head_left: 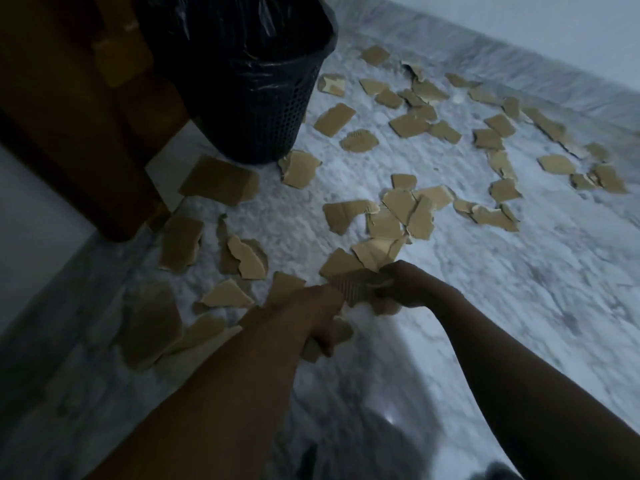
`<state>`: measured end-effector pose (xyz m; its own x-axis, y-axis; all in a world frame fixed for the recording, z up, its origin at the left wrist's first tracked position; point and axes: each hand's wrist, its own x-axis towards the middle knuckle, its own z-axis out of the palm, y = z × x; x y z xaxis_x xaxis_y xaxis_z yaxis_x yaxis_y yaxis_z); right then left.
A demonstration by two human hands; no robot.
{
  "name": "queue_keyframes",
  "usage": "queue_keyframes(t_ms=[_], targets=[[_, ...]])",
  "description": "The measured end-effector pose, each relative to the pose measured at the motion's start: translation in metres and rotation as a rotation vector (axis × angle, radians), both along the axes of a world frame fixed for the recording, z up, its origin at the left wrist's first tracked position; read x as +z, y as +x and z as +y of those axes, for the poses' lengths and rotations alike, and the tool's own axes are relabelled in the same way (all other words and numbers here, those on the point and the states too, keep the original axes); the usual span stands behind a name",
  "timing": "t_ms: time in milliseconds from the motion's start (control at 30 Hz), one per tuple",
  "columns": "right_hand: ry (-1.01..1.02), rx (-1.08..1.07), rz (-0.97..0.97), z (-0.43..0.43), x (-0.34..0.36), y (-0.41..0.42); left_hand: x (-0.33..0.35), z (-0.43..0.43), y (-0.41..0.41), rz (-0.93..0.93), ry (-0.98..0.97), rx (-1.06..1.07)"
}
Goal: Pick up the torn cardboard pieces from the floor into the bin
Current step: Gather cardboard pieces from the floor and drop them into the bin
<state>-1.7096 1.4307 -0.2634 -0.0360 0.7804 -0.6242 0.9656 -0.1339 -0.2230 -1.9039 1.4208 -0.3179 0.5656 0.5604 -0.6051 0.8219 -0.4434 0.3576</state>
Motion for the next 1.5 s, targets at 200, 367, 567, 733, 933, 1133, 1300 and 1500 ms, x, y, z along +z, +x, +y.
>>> queue_keyframes(t_ms=[200,367,567,733,933,1133,1300,1500], targets=[[-0.003,0.204,-0.357,0.024,0.005,-0.030,0.024,0.026,-0.003,-0.195,-0.114,0.275],[0.173,0.192,-0.311,0.021,-0.032,-0.058,0.038,0.052,-0.041,0.138,0.069,0.096],[0.195,0.140,-0.198,0.034,-0.041,-0.075,0.010,0.022,-0.074,0.131,0.206,0.156],[0.126,0.091,-0.108,0.053,-0.045,-0.081,0.018,0.031,-0.077,-0.053,0.102,0.382],[0.208,0.044,0.041,0.084,-0.049,-0.098,0.039,0.053,-0.104,-0.378,0.136,0.844],[0.217,-0.106,0.339,0.096,-0.008,-0.131,0.063,0.050,-0.185,-0.455,-0.274,1.236],[-0.058,-0.204,0.546,0.084,-0.001,-0.173,0.043,0.012,-0.220,-0.135,-0.268,1.191],[0.062,-0.021,0.207,0.046,-0.041,-0.222,0.005,-0.013,-0.235,-0.067,0.114,1.341]])
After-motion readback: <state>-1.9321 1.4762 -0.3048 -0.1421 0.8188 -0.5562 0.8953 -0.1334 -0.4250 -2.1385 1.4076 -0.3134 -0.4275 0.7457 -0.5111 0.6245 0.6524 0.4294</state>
